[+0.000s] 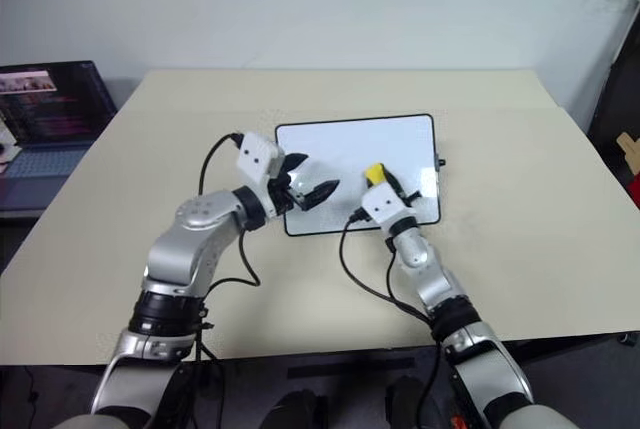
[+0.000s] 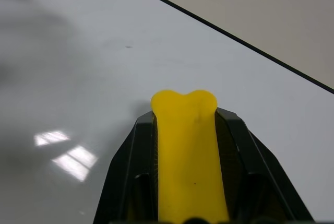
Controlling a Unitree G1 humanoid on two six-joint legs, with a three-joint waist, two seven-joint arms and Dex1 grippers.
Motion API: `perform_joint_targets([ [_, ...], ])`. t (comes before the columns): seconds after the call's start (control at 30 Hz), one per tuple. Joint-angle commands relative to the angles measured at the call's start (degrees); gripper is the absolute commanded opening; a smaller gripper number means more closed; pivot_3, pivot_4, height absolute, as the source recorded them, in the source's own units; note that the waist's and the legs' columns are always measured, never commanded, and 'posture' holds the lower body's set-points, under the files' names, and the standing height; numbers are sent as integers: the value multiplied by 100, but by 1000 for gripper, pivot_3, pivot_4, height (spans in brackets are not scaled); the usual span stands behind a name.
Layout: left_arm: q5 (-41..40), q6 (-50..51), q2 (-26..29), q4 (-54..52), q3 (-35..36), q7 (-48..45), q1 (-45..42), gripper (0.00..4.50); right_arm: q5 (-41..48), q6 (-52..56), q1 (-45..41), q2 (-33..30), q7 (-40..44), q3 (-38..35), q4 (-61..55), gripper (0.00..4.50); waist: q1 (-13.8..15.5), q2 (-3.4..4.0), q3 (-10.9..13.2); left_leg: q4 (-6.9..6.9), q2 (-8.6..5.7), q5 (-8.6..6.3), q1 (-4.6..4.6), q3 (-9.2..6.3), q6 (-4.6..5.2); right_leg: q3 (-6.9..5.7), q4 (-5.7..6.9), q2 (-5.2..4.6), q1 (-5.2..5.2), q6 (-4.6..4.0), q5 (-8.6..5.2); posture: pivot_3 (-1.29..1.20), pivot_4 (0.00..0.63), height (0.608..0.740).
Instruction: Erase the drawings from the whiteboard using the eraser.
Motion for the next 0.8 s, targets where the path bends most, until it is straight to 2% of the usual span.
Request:
perform_joint_targets([
  [0.03,-14,-99,50,-94,49,-36,-26,4500,192,250,111,-84,-221,-414,-204,1138,36,-1,1,0,-1,0,0,0,0,-1,0,0,0,0,0,0,150,740],
  [0.23,-6,-107,40,-94,30,-31,-1,4500,452,644,205,67,-267,-687,-544,1138,71,-1,1,0,-1,0,-1,-1,0,-2,0,0,1,0,0,0,150,740],
  [0.4,-14,-93,43,-128,33,-29,40,4500,758,957,334,229,-214,-904,-1335,1138,73,1,4,-1,0,0,-4,-4,0,-3,-4,-1,0,0,-1,0,150,740],
  [0.6,-210,31,150,-450,-107,-447,230,4500,1195,1682,789,87,83,-1352,-3095,1138,73,5,14,-4,2,-1,-29,-6,-1,-5,-19,-5,-18,4,-4,0,150,740],
  [0.8,-530,220,215,-925,-479,-1121,281,4500,1554,2903,1770,-473,665,-1868,-4914,1138,107,8,15,-2,1,-6,-75,-34,-1,-13,-55,-10,-32,6,-5,0,150,740],
])
